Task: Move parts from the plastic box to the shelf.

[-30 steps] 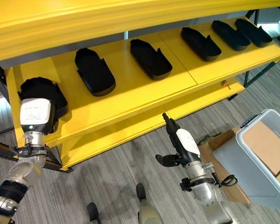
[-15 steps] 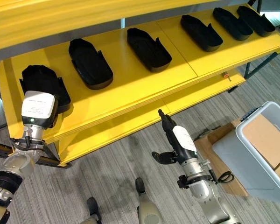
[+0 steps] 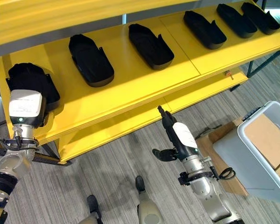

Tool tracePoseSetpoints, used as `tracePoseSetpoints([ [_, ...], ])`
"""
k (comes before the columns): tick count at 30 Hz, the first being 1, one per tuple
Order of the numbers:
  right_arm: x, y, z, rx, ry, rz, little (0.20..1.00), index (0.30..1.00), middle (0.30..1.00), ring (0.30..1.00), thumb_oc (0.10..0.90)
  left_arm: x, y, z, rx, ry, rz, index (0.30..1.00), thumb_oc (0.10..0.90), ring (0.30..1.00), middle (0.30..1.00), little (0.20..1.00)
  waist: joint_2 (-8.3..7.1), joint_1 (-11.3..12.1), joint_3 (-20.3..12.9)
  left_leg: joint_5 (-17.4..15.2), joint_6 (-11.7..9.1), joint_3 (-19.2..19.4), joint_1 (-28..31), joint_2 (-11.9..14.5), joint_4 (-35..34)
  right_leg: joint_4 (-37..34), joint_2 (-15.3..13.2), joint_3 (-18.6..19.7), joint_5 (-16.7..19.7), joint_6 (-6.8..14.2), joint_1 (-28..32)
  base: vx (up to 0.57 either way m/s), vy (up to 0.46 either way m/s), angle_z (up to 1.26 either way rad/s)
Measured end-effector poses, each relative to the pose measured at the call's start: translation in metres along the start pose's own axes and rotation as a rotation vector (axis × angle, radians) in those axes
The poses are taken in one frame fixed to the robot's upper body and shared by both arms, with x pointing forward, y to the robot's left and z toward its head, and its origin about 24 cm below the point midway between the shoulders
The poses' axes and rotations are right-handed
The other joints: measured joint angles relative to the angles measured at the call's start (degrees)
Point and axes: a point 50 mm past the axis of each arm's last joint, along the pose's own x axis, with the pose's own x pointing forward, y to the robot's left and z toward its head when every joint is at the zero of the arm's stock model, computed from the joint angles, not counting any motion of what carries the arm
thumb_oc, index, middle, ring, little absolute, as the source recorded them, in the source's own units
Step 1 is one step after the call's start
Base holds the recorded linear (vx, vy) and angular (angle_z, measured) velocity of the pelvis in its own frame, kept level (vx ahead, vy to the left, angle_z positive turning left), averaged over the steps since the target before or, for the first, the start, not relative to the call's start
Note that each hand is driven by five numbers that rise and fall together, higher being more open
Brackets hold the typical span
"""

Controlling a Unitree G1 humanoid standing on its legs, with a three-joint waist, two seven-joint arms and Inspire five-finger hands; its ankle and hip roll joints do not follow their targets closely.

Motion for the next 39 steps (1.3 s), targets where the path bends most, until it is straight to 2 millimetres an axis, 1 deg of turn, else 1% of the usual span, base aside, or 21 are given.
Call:
tracePoseSetpoints([
  [3, 0.000, 0.000, 0.000, 0.000, -0.001, 0.000, 1.000, 1.000, 1.000, 1.000, 0.900, -0.003, -0.002, 0.000, 0.001, 0.000, -0.008, 0.300, 0.400, 0.300, 0.300, 0.300, 0.02, 0.60, 0.01, 0.03, -0.03, -0.15, 0.17, 0.00, 0.01, 0.00, -0.01, -0.11, 0.00, 0.00, 0.25, 0.00, 0.007, 0.03],
  [10, 0.001, 0.000, 0.000, 0.000, -0.003, 0.000, 1.000, 1.000, 1.000, 1.000, 0.900, -0.007, -0.005, -0.002, 0.006, 0.003, -0.023, 0.300, 0.400, 0.300, 0.300, 0.300, 0.09, 0.92, 0.05, 0.27, -0.19, -1.24, 0.15, -0.03, 0.00, -0.02, -0.15, -1.11, -0.05, 0.02, 0.90, 0.00, 0.016, 0.06],
  [21, 0.001, 0.000, 0.000, -0.001, -0.001, -0.003, 1.000, 1.000, 1.000, 1.000, 0.900, -0.007, -0.004, -0.002, 0.014, -0.004, -0.026, 0.300, 0.400, 0.300, 0.300, 0.300, 0.25, 0.85, 0.12, 0.30, -0.18, -1.24, 0.10, -0.04, 0.01, -0.02, -0.17, -1.12, -0.04, 0.02, 0.84, 0.00, 0.000, 0.00],
  [29, 0.001, -0.001, 0.000, -0.002, 0.000, -0.008, 1.000, 1.000, 1.000, 1.000, 0.900, -0.003, 0.001, -0.012, 0.080, -0.047, -0.036, 0.300, 0.400, 0.300, 0.300, 0.300, 0.43, 0.76, 0.20, 0.39, -0.16, -1.20, -0.65, -0.10, 0.02, -0.02, -0.21, -1.08, 0.00, -0.01, 0.01, 0.00, 0.000, 0.00],
  [31, 0.001, -0.001, 0.000, -0.003, -0.001, -0.011, 1.000, 1.000, 1.000, 1.000, 0.900, -0.001, 0.003, -0.014, 0.095, -0.053, -0.043, 0.300, 0.400, 0.300, 0.300, 0.300, 0.70, 0.74, 0.37, 0.39, -0.16, -1.18, -0.65, -0.12, 0.02, -0.02, -0.22, -1.07, 0.00, -0.01, 0.00, 0.00, 0.000, 0.00],
  [32, 0.002, -0.002, 0.001, -0.005, -0.005, -0.013, 1.000, 1.000, 1.000, 1.000, 0.900, 0.000, 0.003, -0.014, 0.098, -0.053, -0.046, 0.300, 0.400, 0.300, 0.300, 0.300, 1.16, 0.77, 0.65, 0.39, -0.16, -1.18, -0.66, -0.13, 0.02, -0.02, -0.24, -1.07, 0.00, -0.01, 0.00, 0.00, 0.000, 0.00],
  [34, 0.003, -0.003, 0.001, -0.008, -0.009, -0.015, 1.000, 1.000, 1.000, 1.000, 0.900, 0.001, 0.002, -0.014, 0.105, -0.057, -0.050, 0.300, 0.400, 0.300, 0.300, 0.300, 1.55, 0.75, 0.89, 0.39, -0.17, -1.16, -0.66, -0.11, 0.01, -0.02, -0.21, -1.07, 0.00, -0.01, -0.01, 0.00, 0.000, 0.00],
  [36, 0.005, -0.004, 0.002, -0.009, -0.013, -0.018, 1.000, 1.000, 1.000, 1.000, 0.900, 0.002, 0.002, -0.015, 0.111, -0.055, -0.054, 0.300, 0.400, 0.300, 0.300, 0.300, 1.67, 0.70, 0.95, 0.39, -0.17, -1.13, -0.66, -0.10, 0.01, -0.02, -0.20, -1.03, 0.00, -0.01, -0.04, 0.00, 0.000, 0.00],
  [38, 0.005, -0.004, 0.002, -0.010, -0.015, -0.022, 1.000, 1.000, 1.000, 1.000, 0.900, 0.004, 0.002, -0.016, 0.117, -0.049, -0.056, 0.635, 0.639, 0.635, 0.635, 0.635, 1.67, 0.56, 0.96, 0.38, -0.17, -1.08, -0.77, -0.11, 0.00, -0.02, -0.20, -0.99, 0.00, -0.01, -0.19, 0.00, 0.000, 0.00],
  [39, 0.005, -0.004, 0.002, -0.010, -0.015, -0.026, 1.000, 1.000, 1.000, 1.000, 0.900, 0.004, 0.002, -0.016, 0.118, -0.047, -0.055, 1.000, 0.900, 1.000, 1.000, 1.000, 1.68, 0.57, 0.96, 0.38, -0.18, -1.08, -0.88, -0.11, 0.00, -0.02, -0.21, -0.98, -0.01, -0.01, -0.31, 0.00, 0.000, 0.00],
])
